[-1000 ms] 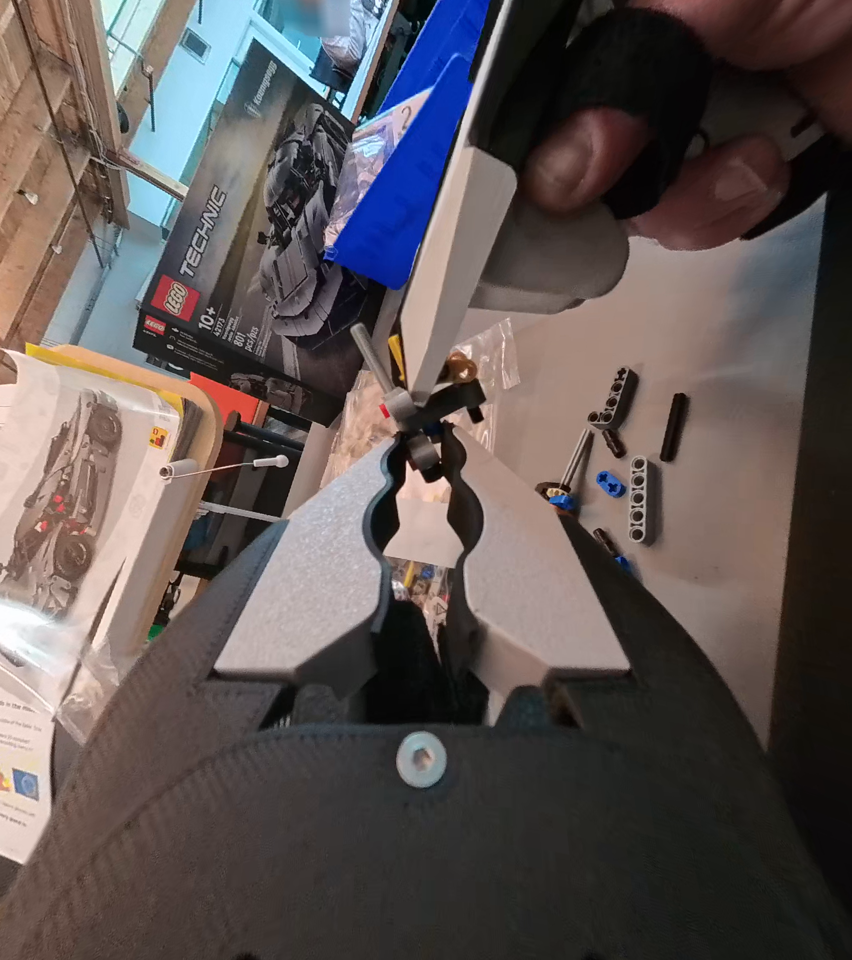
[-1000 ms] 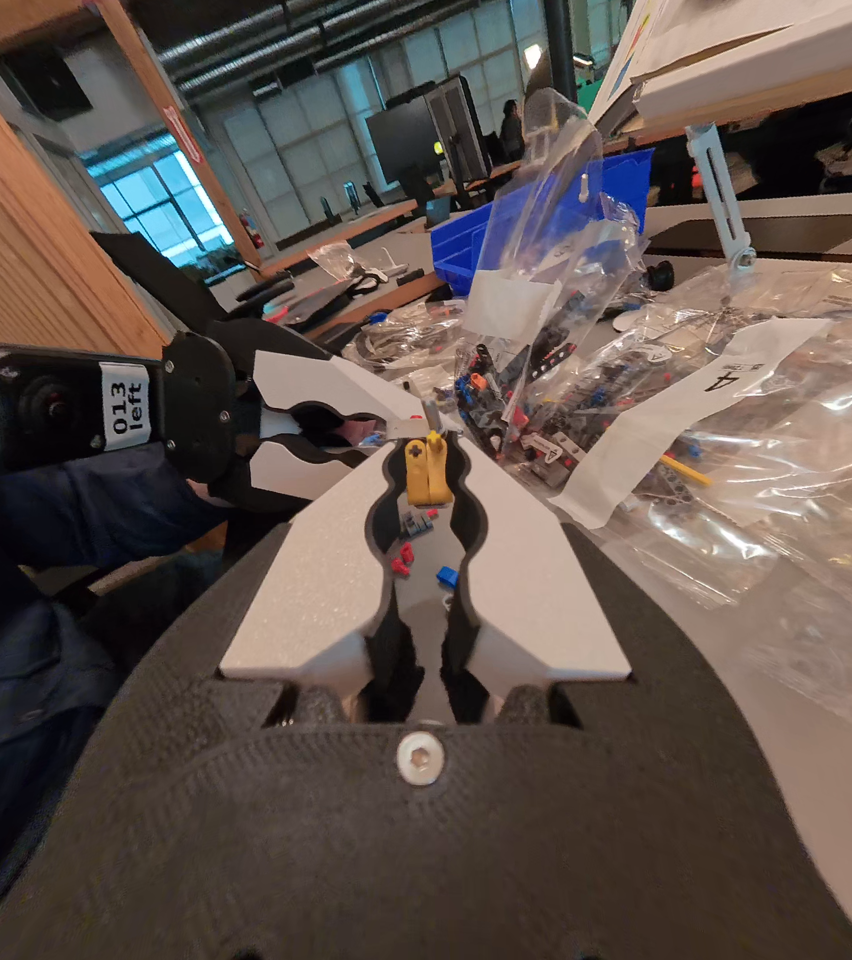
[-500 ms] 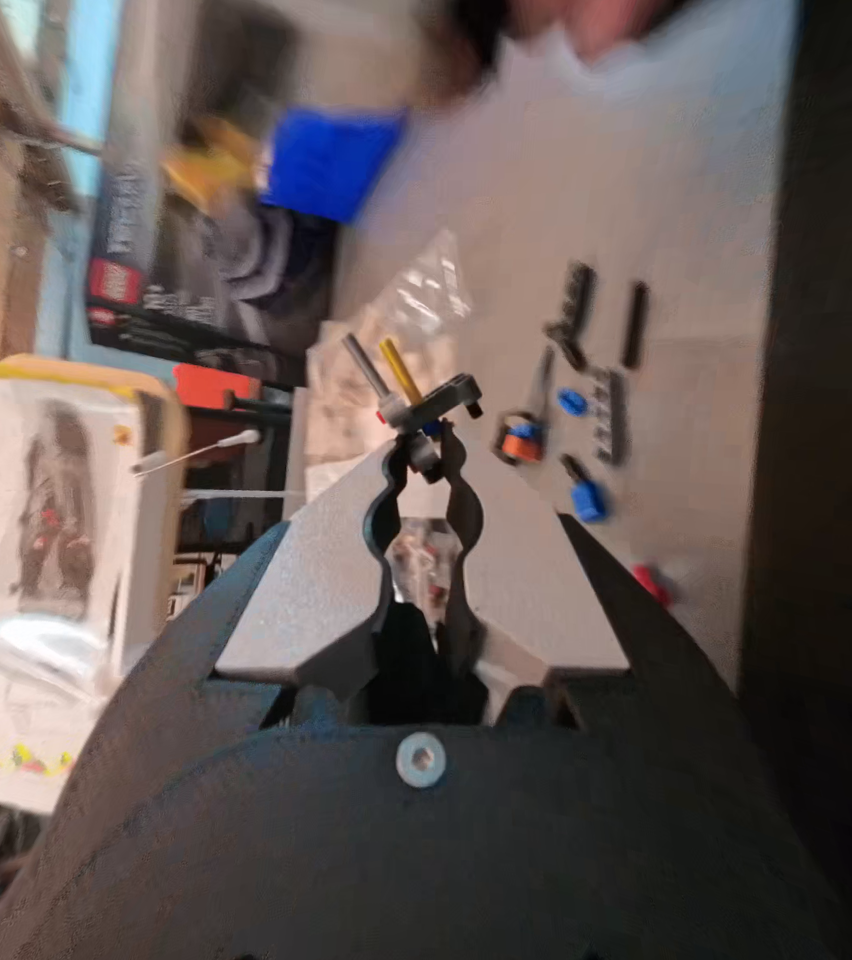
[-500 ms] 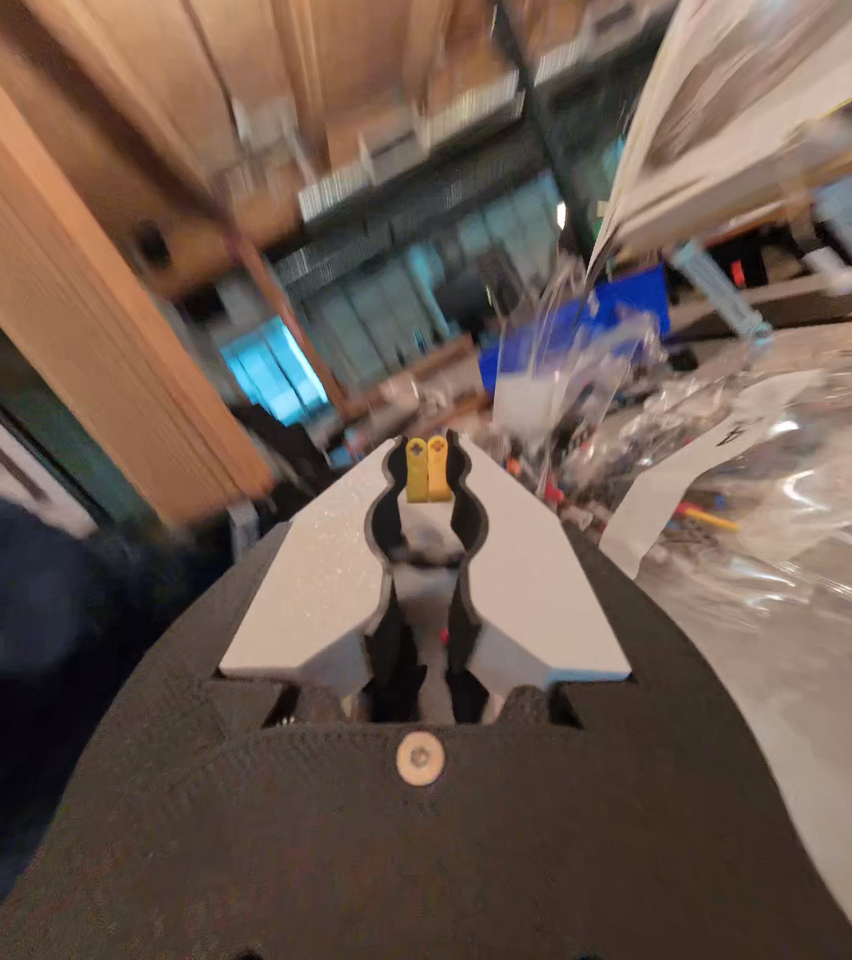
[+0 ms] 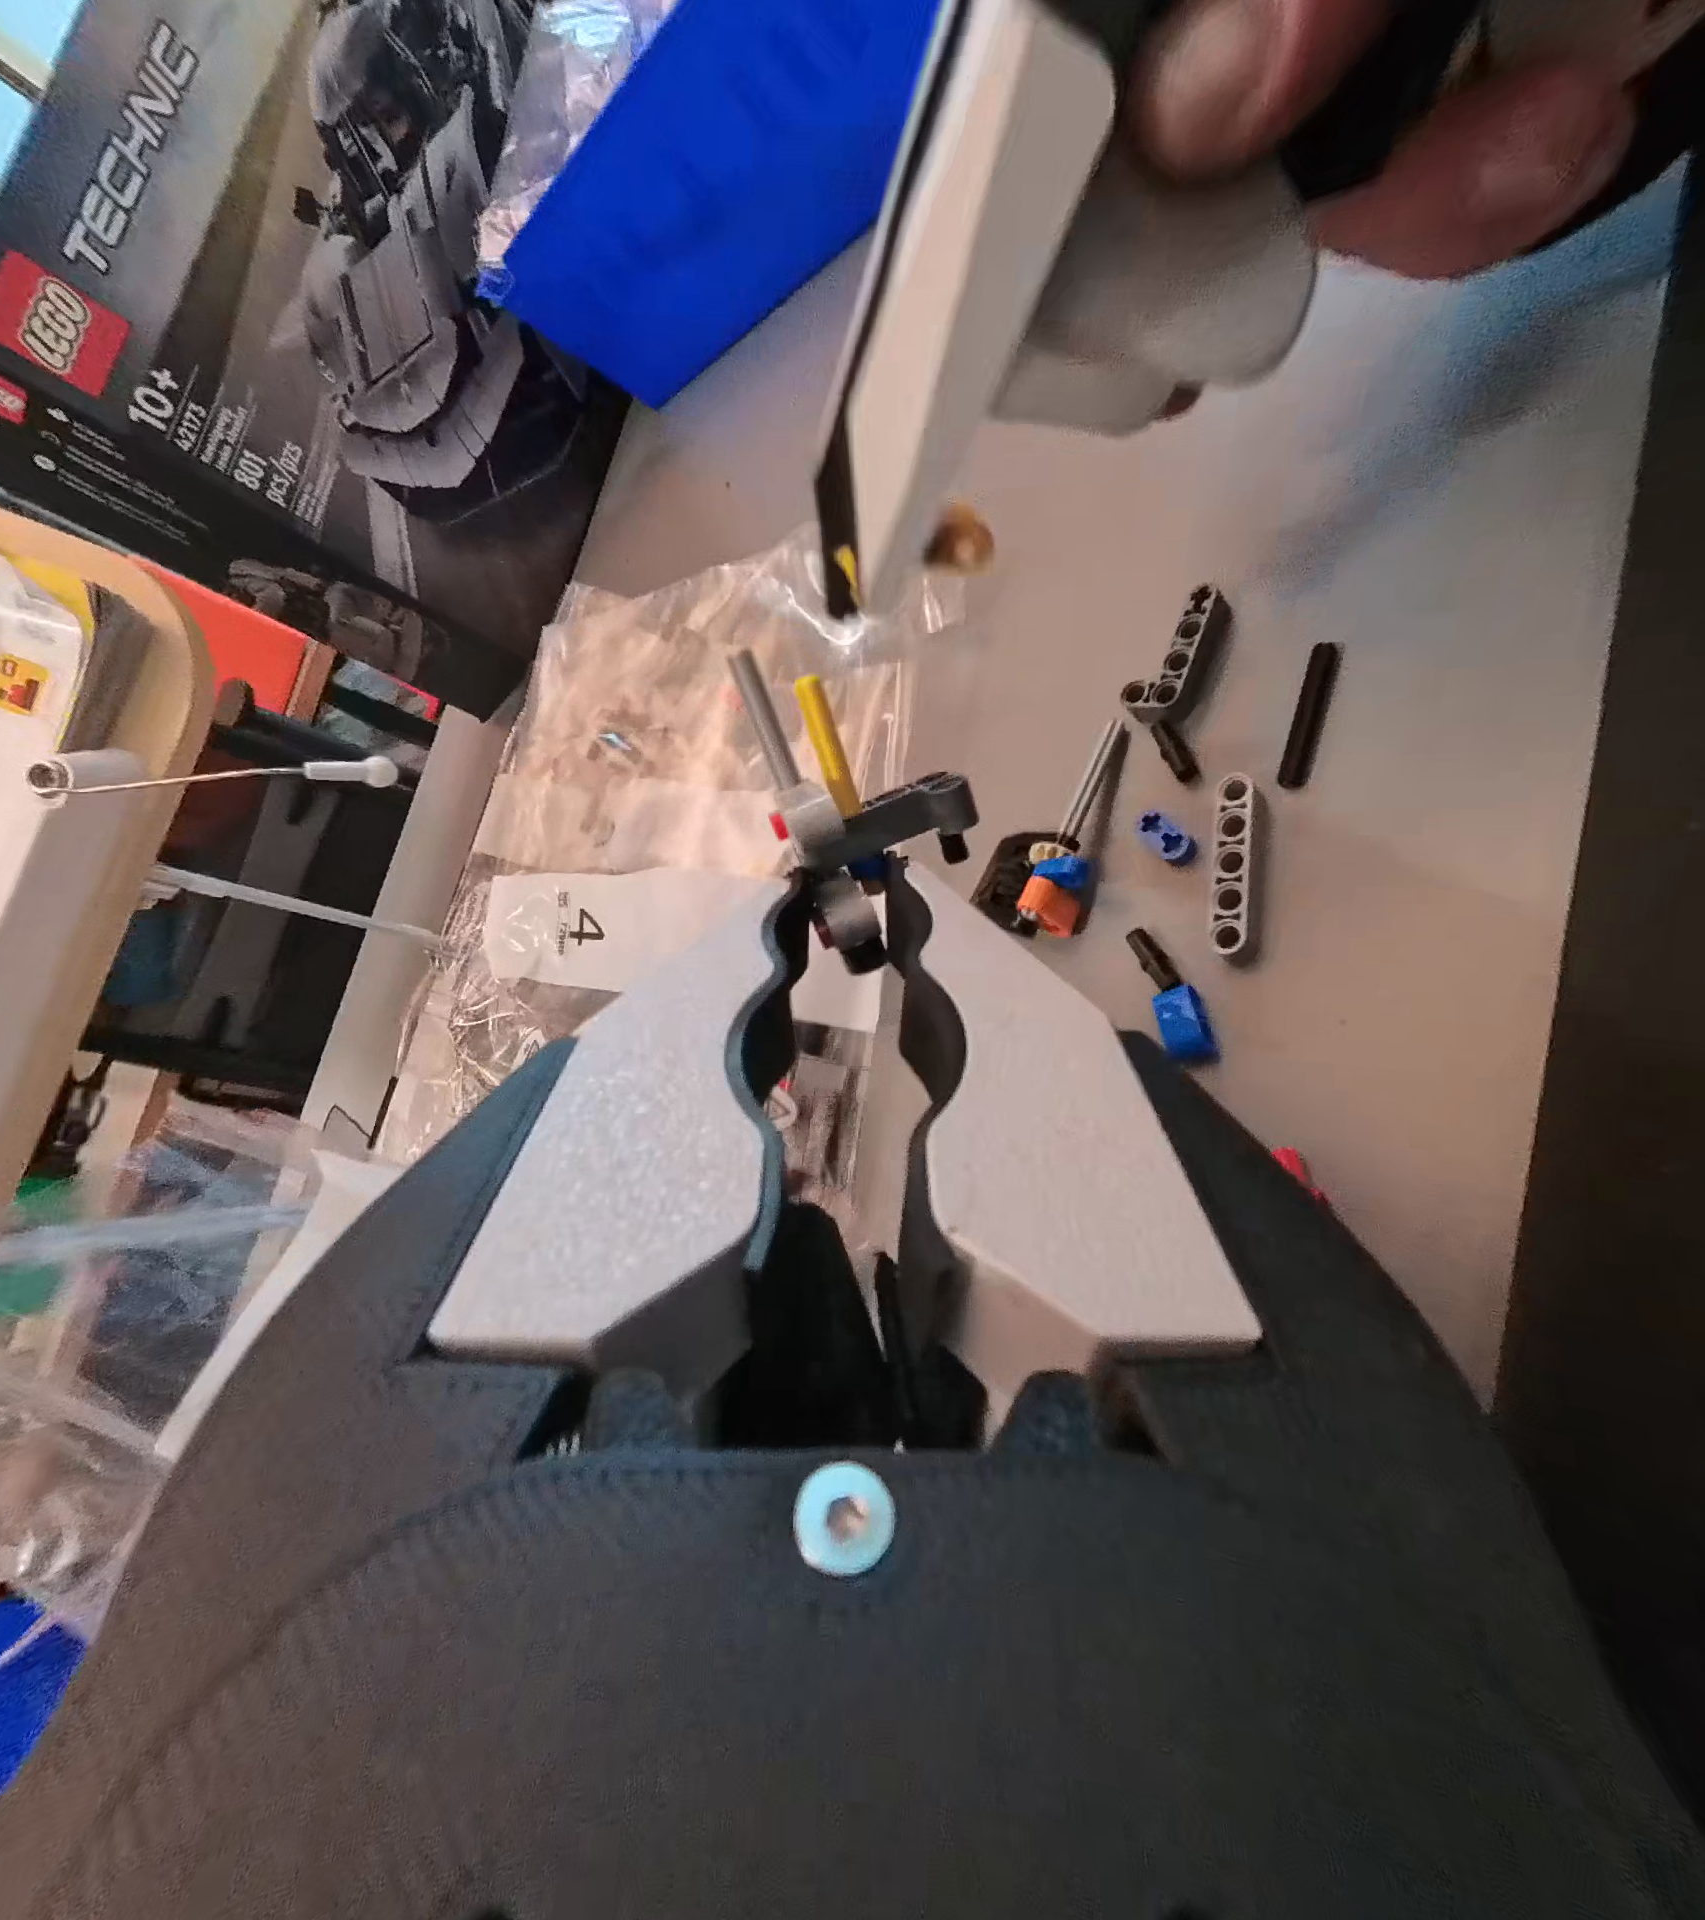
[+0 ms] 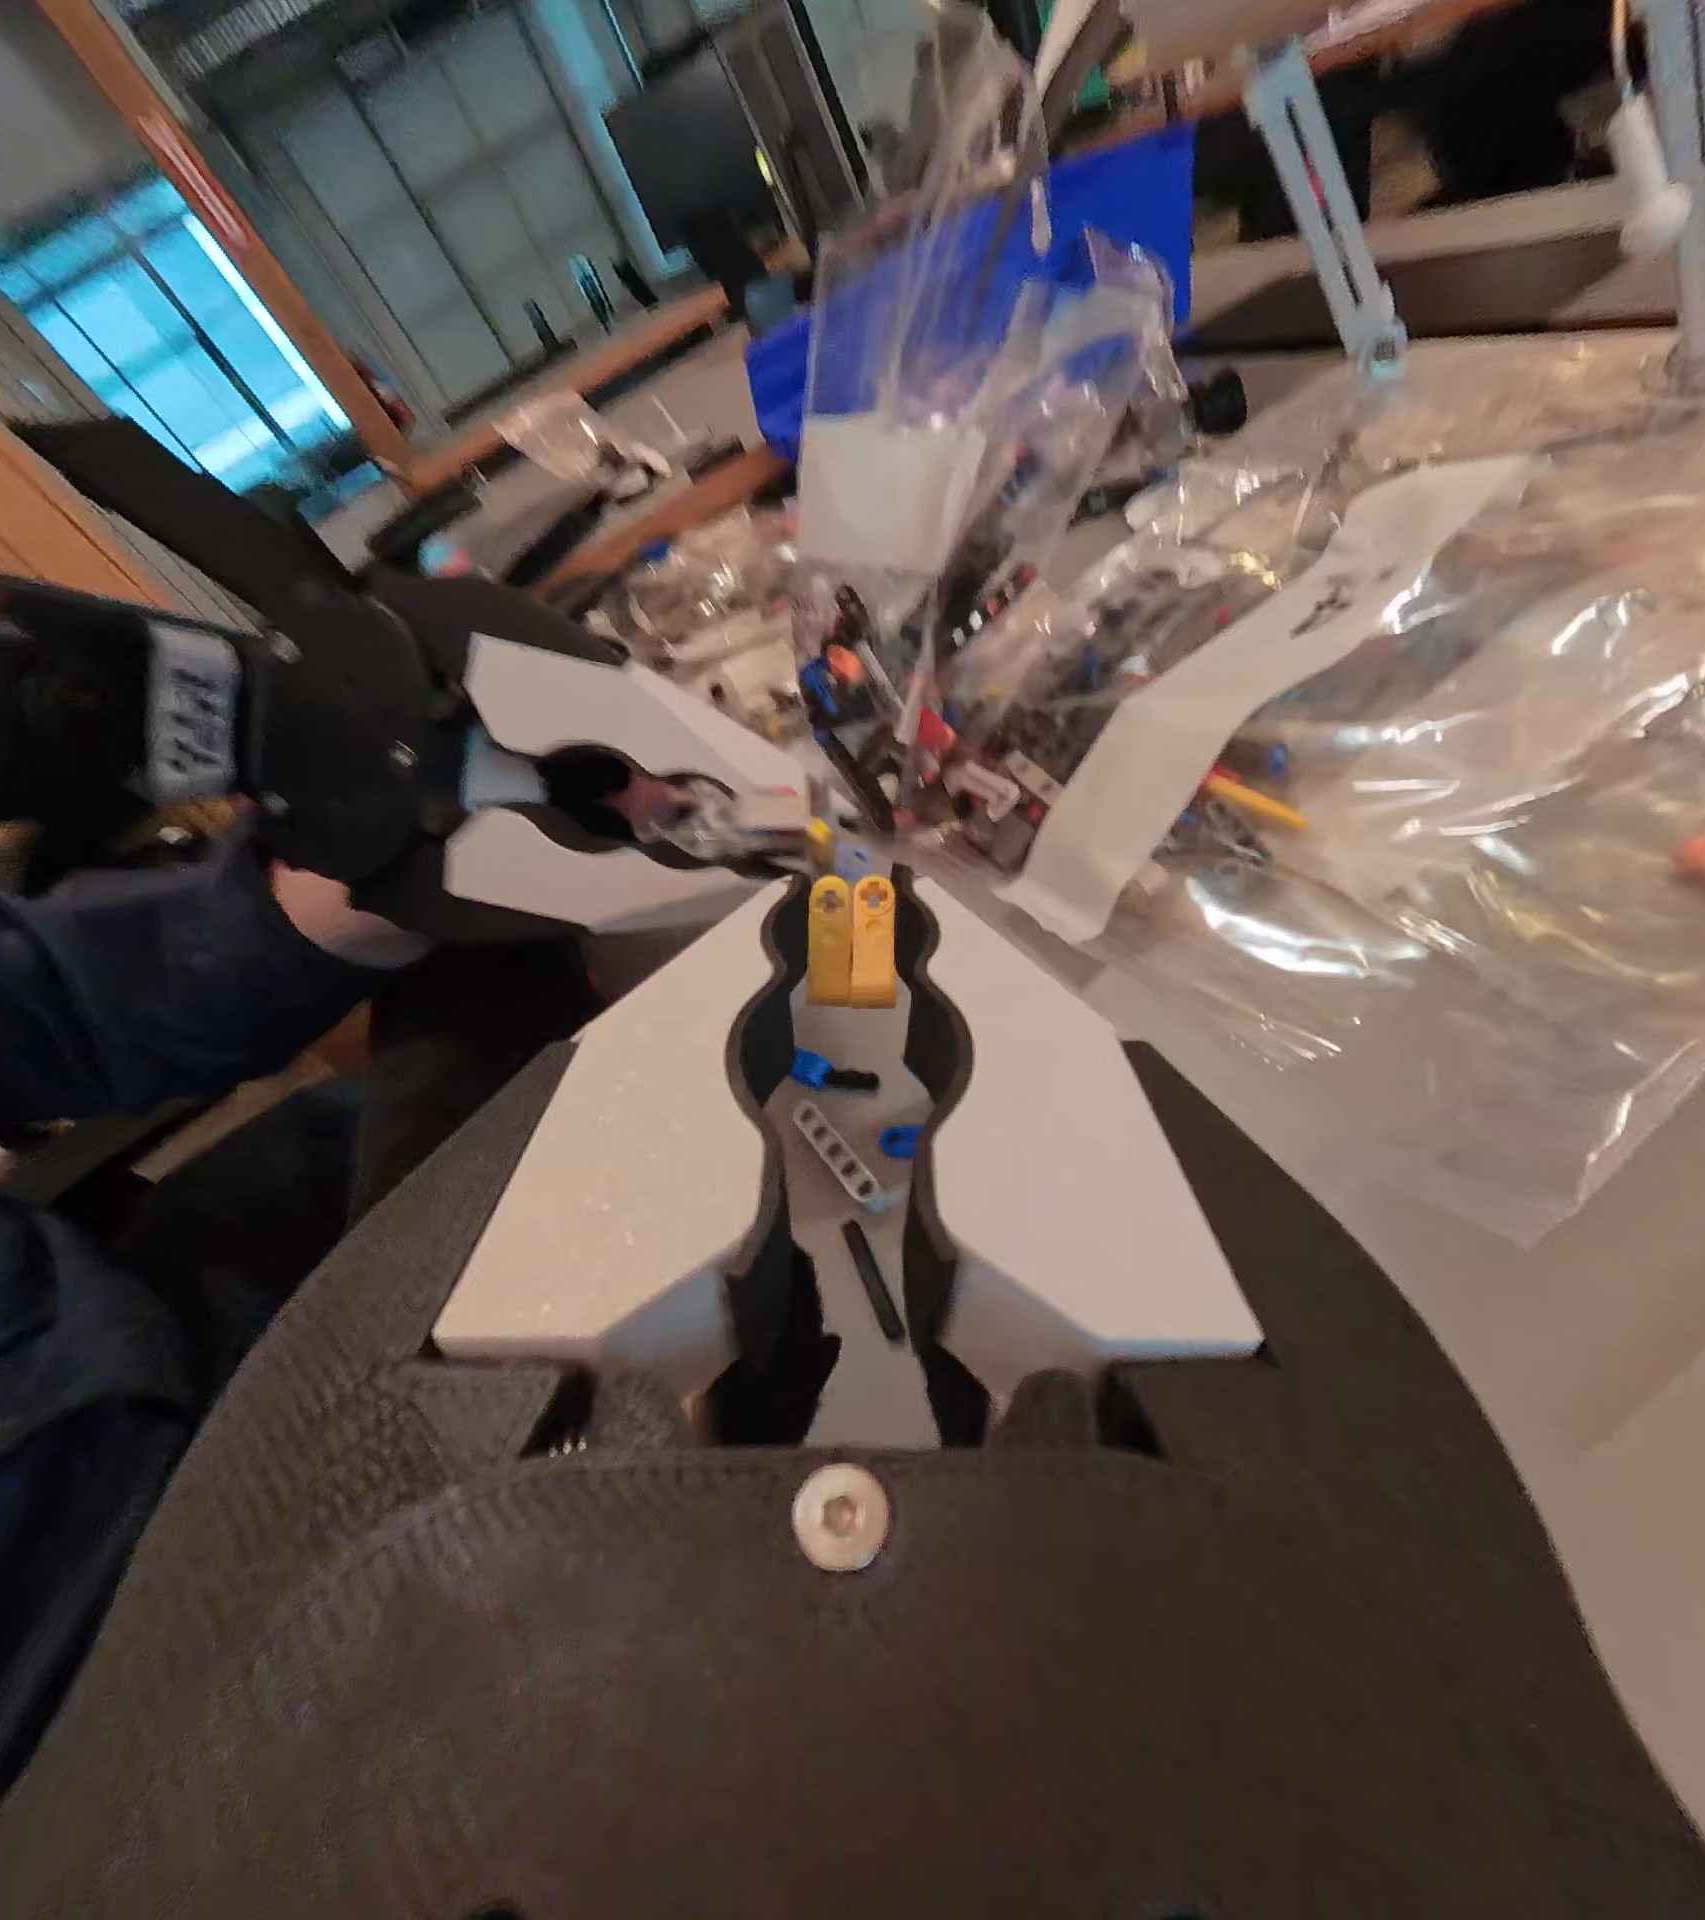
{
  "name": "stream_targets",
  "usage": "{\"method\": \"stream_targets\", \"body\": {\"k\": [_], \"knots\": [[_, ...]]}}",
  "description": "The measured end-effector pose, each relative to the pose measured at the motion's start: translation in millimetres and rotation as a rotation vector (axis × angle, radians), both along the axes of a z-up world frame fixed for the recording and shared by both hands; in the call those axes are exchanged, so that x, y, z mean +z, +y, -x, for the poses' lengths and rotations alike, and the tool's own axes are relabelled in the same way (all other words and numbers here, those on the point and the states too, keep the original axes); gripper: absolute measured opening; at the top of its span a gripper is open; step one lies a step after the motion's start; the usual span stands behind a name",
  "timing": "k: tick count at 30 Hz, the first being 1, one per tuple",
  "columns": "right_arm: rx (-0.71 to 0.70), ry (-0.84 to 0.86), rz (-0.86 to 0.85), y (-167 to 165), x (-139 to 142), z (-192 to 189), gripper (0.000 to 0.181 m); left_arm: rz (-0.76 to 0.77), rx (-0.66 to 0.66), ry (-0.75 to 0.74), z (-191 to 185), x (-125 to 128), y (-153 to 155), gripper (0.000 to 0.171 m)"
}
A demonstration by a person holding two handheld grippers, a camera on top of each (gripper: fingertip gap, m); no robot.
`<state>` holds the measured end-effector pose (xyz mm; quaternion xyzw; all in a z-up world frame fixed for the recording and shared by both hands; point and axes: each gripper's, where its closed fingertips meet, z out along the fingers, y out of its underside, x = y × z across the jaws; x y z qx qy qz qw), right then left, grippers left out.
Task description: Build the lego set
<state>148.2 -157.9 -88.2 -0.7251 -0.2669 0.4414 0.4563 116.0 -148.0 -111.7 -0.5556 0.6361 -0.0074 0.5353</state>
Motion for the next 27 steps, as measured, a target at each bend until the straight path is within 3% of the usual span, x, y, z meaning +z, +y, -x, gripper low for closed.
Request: {"method": "stream_targets", "body": {"k": [4,10,15,20,27], "knots": [[-0.02,-0.199,0.05,6.7,-33.4,3.5,0.024,0.064,-0.012,-0.006,1.4,-6.1,1.1,0.014],[-0.033,-0.141,-0.092,5.1,-8.2,3.3,0.026,0.116,-0.039,-0.032,-2.3,-6.8,-2.3,0.014],[0.027,-0.162,-0.117,-2.0,-9.5,16.5,0.031,0.1,-0.072,-0.028,-10.4,-6.5,-10.0,0.014],[0.074,-0.154,-0.11,-7.7,-10.0,26.0,0.035,0.015,-0.084,0.012,-16.2,-5.6,-13.8,0.014],[0.074,-0.156,-0.107,-10.1,-7.3,24.9,0.021,-0.172,-0.042,0.091,-18.0,-0.5,-10.1,0.013]]}}
